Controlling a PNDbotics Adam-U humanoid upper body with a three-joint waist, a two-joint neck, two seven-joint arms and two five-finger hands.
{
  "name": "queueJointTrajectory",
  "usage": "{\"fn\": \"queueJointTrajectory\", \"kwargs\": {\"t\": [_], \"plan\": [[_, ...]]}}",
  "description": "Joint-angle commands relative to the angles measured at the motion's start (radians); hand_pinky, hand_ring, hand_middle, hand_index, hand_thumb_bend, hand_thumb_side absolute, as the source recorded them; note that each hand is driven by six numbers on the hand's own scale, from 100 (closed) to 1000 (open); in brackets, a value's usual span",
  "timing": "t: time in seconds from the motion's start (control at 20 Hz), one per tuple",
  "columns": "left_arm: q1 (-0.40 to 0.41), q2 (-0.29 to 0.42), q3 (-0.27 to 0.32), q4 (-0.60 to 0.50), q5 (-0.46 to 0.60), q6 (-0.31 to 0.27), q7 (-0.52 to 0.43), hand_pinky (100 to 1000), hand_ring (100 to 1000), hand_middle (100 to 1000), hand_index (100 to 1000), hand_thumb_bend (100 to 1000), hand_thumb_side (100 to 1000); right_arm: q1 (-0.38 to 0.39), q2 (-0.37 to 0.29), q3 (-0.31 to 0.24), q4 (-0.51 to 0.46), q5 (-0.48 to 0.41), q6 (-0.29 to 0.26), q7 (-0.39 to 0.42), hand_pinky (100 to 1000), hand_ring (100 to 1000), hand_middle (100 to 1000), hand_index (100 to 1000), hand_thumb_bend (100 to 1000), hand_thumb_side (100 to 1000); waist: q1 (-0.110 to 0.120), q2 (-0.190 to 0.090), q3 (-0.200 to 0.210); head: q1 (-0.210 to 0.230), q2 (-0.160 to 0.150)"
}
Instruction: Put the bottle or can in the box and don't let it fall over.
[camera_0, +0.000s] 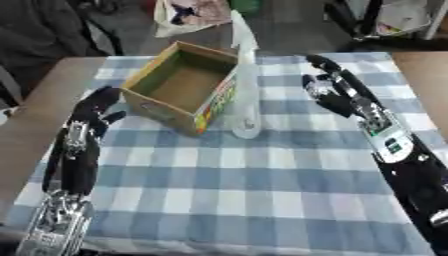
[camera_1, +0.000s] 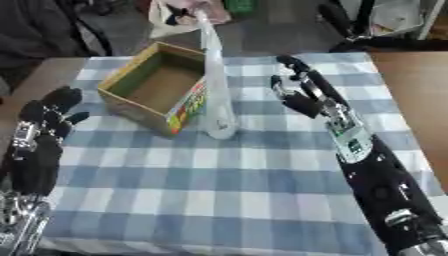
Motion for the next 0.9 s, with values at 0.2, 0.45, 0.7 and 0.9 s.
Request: {"fn": "queueJointTrajectory", "kwargs": {"t": [0.2,0.45,0.7,0.9], "plan": [[-0.023,0.002,-0.004,-0.020,0.015,-0.001,-0.009,843,919,813,891,241,959,-0.033,0.007,0.015,-0.024,0.091,-0.026,-0.057,887,1000,1000,1000,100,667,0.003,-0.013,0.020,-0.008,0.005],[-0.031,0.004,-0.003,-0.025,0.019,0.002,-0.015,844,919,814,893,243,957,-0.026,0.030,0.034,-0.040,0.161,-0.050,-0.081,887,1000,1000,1000,100,633,0.003,-0.015,0.031,-0.012,0.005],[-0.038,0.005,-0.003,-0.031,0.018,0.006,-0.030,845,920,816,896,244,958,-0.019,0.046,0.043,-0.034,0.222,-0.069,-0.095,890,1000,1000,1000,100,615,0.004,-0.017,0.046,-0.014,0.005],[-0.041,0.006,-0.001,-0.032,0.015,0.011,-0.038,845,921,817,897,243,960,-0.016,0.054,0.044,-0.024,0.251,-0.073,-0.108,889,1000,1000,1000,100,624,0.005,-0.015,0.059,-0.017,0.005]]}}
